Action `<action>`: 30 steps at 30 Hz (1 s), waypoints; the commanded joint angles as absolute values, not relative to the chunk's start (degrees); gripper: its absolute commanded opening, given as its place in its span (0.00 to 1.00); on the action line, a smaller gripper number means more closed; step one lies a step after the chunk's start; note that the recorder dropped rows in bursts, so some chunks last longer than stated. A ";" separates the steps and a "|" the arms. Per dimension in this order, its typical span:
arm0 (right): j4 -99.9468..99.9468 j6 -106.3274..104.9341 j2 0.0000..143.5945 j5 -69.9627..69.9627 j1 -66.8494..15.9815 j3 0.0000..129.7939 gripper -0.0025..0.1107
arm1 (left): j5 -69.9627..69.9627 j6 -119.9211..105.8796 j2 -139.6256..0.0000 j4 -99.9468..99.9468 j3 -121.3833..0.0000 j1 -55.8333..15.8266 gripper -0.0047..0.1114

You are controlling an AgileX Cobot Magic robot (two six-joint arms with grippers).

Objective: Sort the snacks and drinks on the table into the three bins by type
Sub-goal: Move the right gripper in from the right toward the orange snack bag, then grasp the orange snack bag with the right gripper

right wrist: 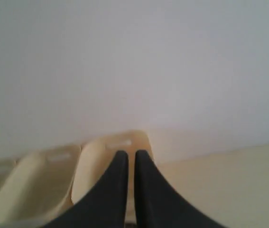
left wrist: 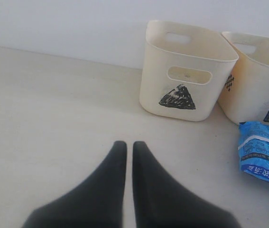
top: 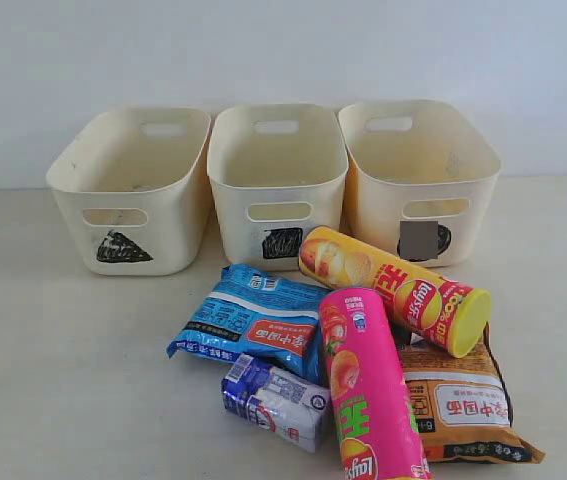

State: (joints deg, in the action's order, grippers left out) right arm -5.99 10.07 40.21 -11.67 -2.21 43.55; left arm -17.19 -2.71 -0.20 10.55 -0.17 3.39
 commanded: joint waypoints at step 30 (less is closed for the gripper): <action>-40.18 -32.36 82.14 -58.62 8.34 53.29 0.28 | -16.51 -2.63 0.00 11.02 0.00 3.49 0.07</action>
